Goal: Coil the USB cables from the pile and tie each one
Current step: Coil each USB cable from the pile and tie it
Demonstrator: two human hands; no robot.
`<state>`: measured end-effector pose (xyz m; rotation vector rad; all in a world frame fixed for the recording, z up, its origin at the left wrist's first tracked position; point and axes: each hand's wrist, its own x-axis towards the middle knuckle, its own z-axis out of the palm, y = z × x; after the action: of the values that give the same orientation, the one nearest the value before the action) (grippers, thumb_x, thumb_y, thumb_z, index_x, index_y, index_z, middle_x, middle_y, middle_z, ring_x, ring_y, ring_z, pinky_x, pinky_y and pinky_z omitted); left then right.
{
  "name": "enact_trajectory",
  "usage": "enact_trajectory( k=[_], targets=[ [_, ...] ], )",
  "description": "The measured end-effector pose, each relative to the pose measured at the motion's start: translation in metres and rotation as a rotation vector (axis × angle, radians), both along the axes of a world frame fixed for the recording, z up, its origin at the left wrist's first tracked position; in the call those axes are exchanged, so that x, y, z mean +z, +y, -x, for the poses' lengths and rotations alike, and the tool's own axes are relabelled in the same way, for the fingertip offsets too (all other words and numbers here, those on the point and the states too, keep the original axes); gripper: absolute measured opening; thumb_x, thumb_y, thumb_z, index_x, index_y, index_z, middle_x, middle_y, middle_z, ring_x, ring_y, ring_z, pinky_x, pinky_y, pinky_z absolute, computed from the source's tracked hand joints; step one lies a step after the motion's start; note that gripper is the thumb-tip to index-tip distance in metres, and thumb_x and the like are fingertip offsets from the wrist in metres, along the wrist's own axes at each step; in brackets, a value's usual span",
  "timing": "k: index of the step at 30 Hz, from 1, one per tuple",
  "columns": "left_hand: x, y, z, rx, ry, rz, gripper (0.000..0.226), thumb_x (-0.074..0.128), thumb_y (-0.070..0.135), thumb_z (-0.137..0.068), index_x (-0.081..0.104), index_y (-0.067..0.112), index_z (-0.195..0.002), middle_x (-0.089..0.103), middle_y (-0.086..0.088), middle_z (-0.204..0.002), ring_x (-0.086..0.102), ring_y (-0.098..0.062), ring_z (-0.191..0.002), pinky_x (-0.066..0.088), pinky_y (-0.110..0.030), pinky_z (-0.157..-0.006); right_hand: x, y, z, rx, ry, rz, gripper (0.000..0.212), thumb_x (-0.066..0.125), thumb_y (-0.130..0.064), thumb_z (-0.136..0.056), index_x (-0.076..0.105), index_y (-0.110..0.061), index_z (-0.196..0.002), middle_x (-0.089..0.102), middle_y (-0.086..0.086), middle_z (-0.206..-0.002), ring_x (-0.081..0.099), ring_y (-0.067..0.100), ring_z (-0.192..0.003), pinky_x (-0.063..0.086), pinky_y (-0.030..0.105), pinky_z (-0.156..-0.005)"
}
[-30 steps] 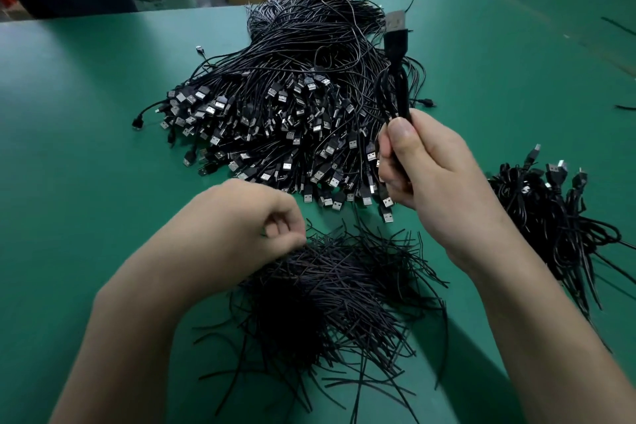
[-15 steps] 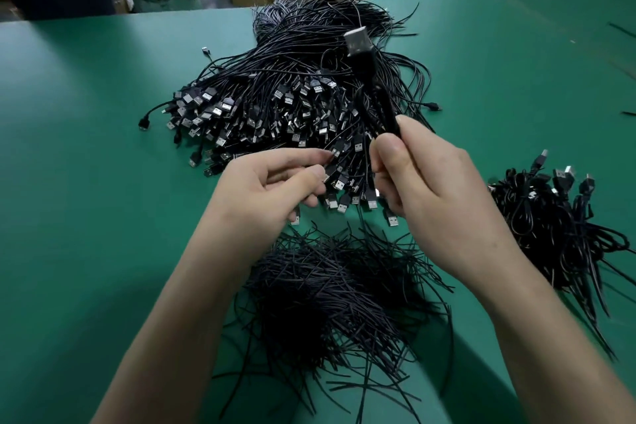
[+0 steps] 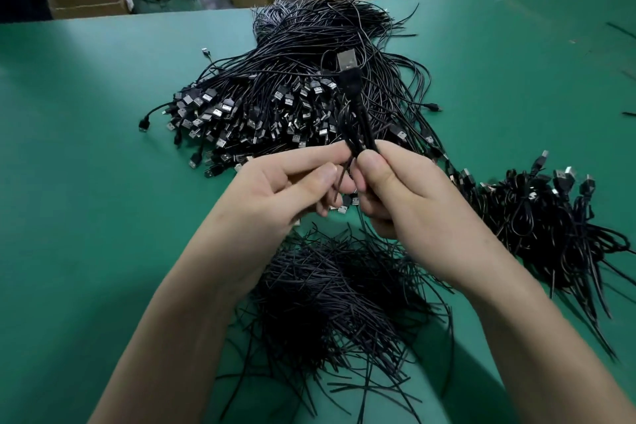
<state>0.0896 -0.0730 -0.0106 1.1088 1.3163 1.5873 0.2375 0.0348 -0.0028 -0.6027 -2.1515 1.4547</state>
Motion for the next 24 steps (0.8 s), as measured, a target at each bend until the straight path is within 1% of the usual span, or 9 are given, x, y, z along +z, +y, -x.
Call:
enact_trajectory(
  k=[3,6,9,11,12,15,20,22,24],
  targets=[
    [-0.004,0.001,0.001,0.034,0.037,-0.062,0.024,0.069,0.02,-0.091,0.082,0.034,-0.105,0.08,0.003,-0.093,0.072,-0.004,-0.091,0.054,-0.015,-0.082,0.001,-0.005,0.002,0.069,0.075,0.201,0.035,0.037,-0.024,-0.111,0.049,-0.012,-0.081,0.039,-0.005,-0.061,0.031,0.007,-0.05,0.029,0.018,-0.046],
    [-0.009,0.004,0.002,0.061,0.046,-0.117,0.016,0.081,0.023,-0.086,0.083,0.031,-0.1,0.079,0.004,-0.097,0.072,-0.006,-0.095,0.054,-0.018,-0.088,0.003,-0.009,0.003,0.108,0.103,0.273,0.036,0.036,-0.022,-0.111,0.047,-0.013,-0.078,0.036,0.0,-0.063,0.029,0.008,-0.052,0.029,0.017,-0.046],
    [-0.015,0.006,0.004,0.063,0.072,-0.16,0.013,0.071,0.02,-0.093,0.081,0.021,-0.101,0.073,0.009,-0.096,0.067,-0.002,-0.091,0.051,-0.016,-0.085,0.006,-0.01,0.001,0.143,0.112,0.323,0.035,0.036,-0.023,-0.11,0.047,-0.013,-0.079,0.038,-0.002,-0.063,0.032,0.009,-0.054,0.031,0.016,-0.047],
    [-0.017,0.007,0.004,0.036,0.006,-0.17,0.016,0.068,0.016,-0.098,0.079,0.015,-0.109,0.072,0.008,-0.1,0.065,0.0,-0.09,0.05,-0.015,-0.083,0.007,-0.01,0.0,0.166,0.135,0.372,0.034,0.037,-0.024,-0.11,0.047,-0.013,-0.08,0.038,-0.002,-0.063,0.033,0.011,-0.054,0.03,0.017,-0.047],
    [-0.019,0.007,0.004,0.028,-0.024,-0.172,0.02,0.068,0.017,-0.095,0.079,0.016,-0.111,0.072,0.008,-0.102,0.066,-0.001,-0.092,0.051,-0.015,-0.083,0.008,-0.01,-0.001,0.171,0.141,0.387,0.034,0.037,-0.025,-0.11,0.047,-0.013,-0.08,0.037,-0.002,-0.064,0.033,0.012,-0.054,0.03,0.017,-0.047],
    [-0.02,0.01,0.001,0.033,-0.052,-0.196,0.018,0.075,0.012,-0.091,0.081,0.017,-0.108,0.073,0.008,-0.098,0.067,-0.004,-0.09,0.052,-0.017,-0.082,0.009,-0.01,-0.002,0.171,0.138,0.399,0.035,0.037,-0.026,-0.11,0.047,-0.014,-0.079,0.035,-0.003,-0.063,0.031,0.012,-0.052,0.029,0.016,-0.047],
    [-0.024,0.015,-0.006,0.076,-0.031,-0.219,0.012,0.068,0.015,-0.094,0.078,0.014,-0.088,0.07,0.002,-0.084,0.066,-0.014,-0.085,0.052,-0.025,-0.083,0.008,-0.01,-0.002,0.174,0.046,0.333,0.034,0.036,-0.022,-0.11,0.046,-0.012,-0.079,0.04,-0.007,-0.06,0.033,0.006,-0.05,0.031,0.014,-0.046],
    [-0.027,0.016,-0.007,0.087,-0.042,-0.205,0.013,0.069,0.019,-0.093,0.079,0.012,-0.089,0.069,0.0,-0.09,0.065,-0.015,-0.09,0.051,-0.028,-0.087,0.009,-0.007,-0.003,0.192,0.005,0.317,0.034,0.037,-0.021,-0.11,0.047,-0.012,-0.078,0.04,-0.009,-0.059,0.034,0.003,-0.05,0.031,0.014,-0.046],
    [-0.03,0.017,-0.008,0.086,-0.069,-0.175,0.02,0.073,0.027,-0.091,0.079,0.007,-0.095,0.067,-0.007,-0.097,0.063,-0.019,-0.098,0.051,-0.035,-0.094,0.01,-0.005,-0.006,0.228,-0.01,0.327,0.035,0.037,-0.022,-0.11,0.047,-0.013,-0.078,0.04,-0.01,-0.059,0.034,0.003,-0.05,0.031,0.014,-0.047]
  ],
)
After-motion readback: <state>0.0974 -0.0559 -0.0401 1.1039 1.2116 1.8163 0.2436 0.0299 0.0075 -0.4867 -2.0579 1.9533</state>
